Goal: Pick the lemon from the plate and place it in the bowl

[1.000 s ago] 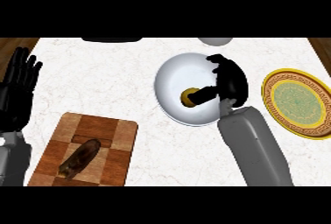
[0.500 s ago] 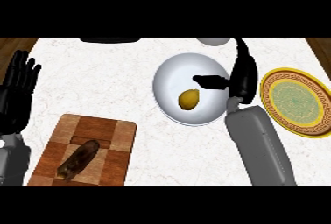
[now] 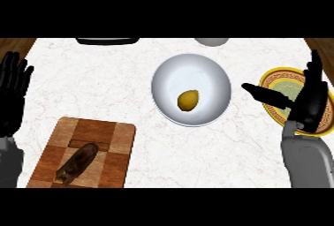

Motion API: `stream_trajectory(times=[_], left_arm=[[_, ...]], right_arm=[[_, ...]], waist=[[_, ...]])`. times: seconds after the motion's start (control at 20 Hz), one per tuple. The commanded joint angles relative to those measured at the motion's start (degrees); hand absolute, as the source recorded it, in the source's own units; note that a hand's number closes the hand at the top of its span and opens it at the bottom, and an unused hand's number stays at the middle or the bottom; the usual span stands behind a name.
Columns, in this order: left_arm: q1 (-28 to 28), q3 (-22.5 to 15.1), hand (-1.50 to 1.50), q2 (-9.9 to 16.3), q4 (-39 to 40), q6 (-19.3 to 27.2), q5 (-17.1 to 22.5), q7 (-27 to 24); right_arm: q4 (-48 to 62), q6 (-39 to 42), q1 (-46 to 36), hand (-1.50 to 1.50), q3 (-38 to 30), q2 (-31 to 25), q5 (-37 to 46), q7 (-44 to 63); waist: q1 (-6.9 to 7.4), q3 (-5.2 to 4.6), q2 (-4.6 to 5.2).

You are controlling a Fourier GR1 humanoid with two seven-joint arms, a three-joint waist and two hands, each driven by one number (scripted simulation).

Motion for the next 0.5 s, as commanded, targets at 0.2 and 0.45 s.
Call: stream_trajectory(times=[0.2, 0.45], left_arm=[[1.9, 0.5, 0.00, -0.1, -3.6, 0.0, 0.8, 2.1], [3.9, -0.1, 0.00, -1.1, -4.0, -0.7, 0.2, 0.7]], right_arm=[[-14.1, 6.6, 20.2, -1.50, -10.0, -4.9, -18.9, -14.2], [-13.5, 13.6, 24.5, -1.50, -17.8, -7.2, -29.0, -20.3]], waist=[[-0.12, 0.04, -0.07], [0.38, 0.01, 0.04]])
